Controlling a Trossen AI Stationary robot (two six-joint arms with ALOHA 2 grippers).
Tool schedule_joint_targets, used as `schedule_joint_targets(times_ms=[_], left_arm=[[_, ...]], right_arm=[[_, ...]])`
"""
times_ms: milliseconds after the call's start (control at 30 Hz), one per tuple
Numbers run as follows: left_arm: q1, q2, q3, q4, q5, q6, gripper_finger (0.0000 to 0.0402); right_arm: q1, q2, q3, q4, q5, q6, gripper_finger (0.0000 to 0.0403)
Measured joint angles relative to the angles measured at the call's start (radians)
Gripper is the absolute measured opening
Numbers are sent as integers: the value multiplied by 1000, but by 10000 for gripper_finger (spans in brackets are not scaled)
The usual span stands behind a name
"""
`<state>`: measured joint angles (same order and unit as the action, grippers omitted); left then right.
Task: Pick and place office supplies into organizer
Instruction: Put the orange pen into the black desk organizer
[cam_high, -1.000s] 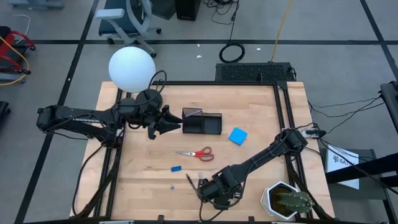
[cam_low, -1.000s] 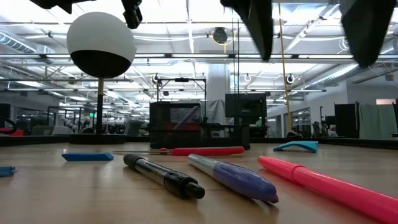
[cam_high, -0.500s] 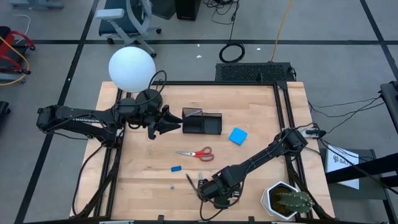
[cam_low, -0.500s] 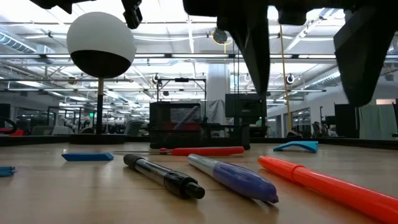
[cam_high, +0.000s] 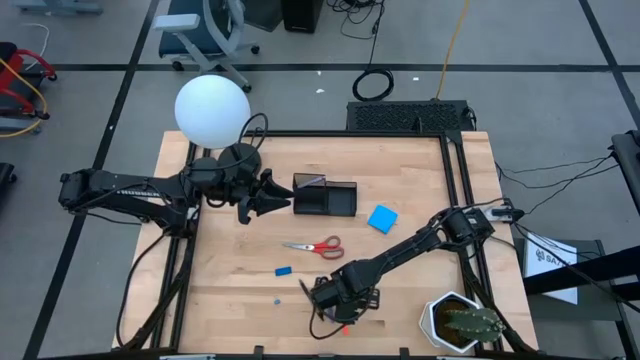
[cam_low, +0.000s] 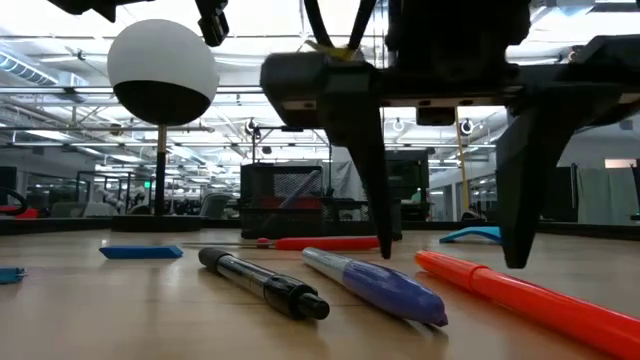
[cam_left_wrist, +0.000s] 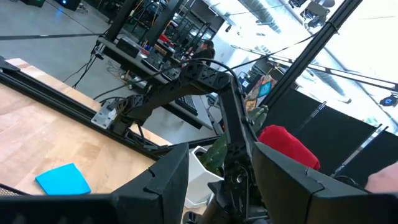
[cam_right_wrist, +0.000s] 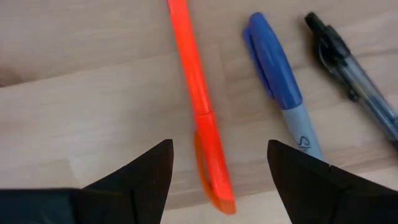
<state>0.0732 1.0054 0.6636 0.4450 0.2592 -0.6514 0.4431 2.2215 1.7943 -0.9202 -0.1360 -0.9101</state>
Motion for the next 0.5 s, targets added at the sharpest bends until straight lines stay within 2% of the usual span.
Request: schedule_joint_targets(times_ms=[233,500], left_arm=[[0,0,0,0,0,0,182],[0,0,0,0,0,0,182]], right_arm=[[2,0,0,-3,-80,1,243],[-4,4,0,-4,-80,8,186]])
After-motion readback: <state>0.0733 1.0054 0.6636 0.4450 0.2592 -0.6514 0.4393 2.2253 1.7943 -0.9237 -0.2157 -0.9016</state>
